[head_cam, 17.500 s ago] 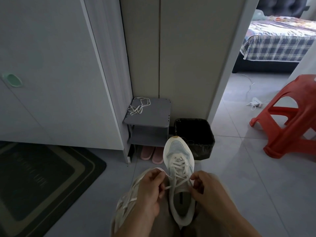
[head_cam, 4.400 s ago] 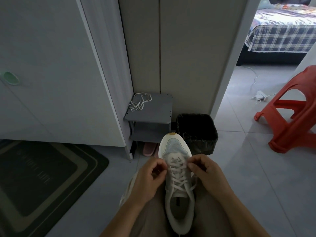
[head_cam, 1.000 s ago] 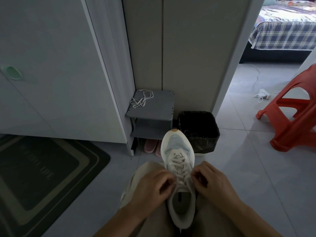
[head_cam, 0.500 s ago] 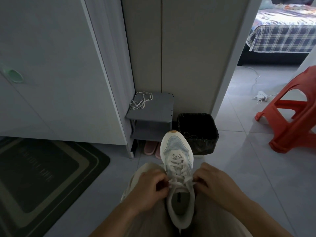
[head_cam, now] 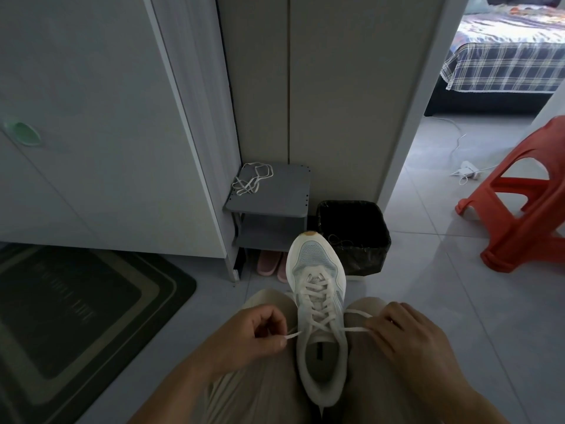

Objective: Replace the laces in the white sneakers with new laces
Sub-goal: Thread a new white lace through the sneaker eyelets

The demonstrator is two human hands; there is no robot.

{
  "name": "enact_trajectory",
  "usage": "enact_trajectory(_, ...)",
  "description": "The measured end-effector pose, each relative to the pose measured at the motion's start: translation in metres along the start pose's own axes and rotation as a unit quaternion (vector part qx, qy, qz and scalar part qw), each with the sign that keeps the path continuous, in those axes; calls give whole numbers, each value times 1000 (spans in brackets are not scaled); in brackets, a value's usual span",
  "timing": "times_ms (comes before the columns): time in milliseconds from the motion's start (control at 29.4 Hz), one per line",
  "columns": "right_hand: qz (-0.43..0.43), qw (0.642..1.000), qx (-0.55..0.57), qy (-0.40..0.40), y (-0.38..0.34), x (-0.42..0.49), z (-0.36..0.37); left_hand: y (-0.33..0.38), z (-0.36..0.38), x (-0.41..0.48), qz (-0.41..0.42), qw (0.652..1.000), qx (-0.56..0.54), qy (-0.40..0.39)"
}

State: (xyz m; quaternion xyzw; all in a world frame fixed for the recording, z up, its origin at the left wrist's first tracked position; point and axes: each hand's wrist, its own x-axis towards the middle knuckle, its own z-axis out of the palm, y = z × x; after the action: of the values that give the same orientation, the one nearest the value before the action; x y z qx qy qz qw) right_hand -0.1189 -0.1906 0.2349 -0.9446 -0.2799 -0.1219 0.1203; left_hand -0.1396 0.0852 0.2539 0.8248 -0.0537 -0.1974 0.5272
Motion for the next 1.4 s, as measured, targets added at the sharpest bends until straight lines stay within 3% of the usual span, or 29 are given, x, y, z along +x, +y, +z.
enact_trajectory(102, 17, 999, 36, -26, -2, -2, -3, 0, -1, -3, 23, 989, 133, 67)
enact_trajectory(238, 89, 991, 99, 11, -15, 15, -2, 11, 14, 8, 8, 983, 67, 169)
enact_trajectory(408, 291, 923, 237, -78, -32, 57, 4, 12, 35, 48, -27, 974, 42, 223)
enact_trajectory(544, 306, 907, 262, -125, -31, 74, 10, 10, 34, 61, -22, 966, -23, 257)
enact_trajectory(681, 325, 888, 315, -78, -23, 78, 16, 6, 31, 68, -28, 952, -72, 296)
enact_trajectory(749, 333, 898, 276, -82, -26, 80, 23, 9, 39, 73, -27, 950, -48, 306)
enact_trajectory(851, 320, 924, 193, -78, -32, 77, 32, 10, 52, 74, -6, 951, 20, 310)
enact_trajectory(987, 304, 933, 183, -61, -33, 71, 30, 10, 50, 69, 30, 962, -8, 273)
enact_trajectory(1089, 282, 937, 180, -96, -35, 70, 27, 7, 49, 68, 25, 965, 45, 258)
enact_trajectory(1157, 295, 923, 214, -124, -36, 73, 23, 5, 46, 74, 4, 972, 45, 231)
enact_trajectory(1259, 330, 896, 268, -128, -32, 77, 23, 10, 30, 90, -52, 980, -66, 179)
enact_trajectory(1395, 349, 847, 378, -129, -22, 94, 27, 11, 15, 114, -111, 956, -187, 195)
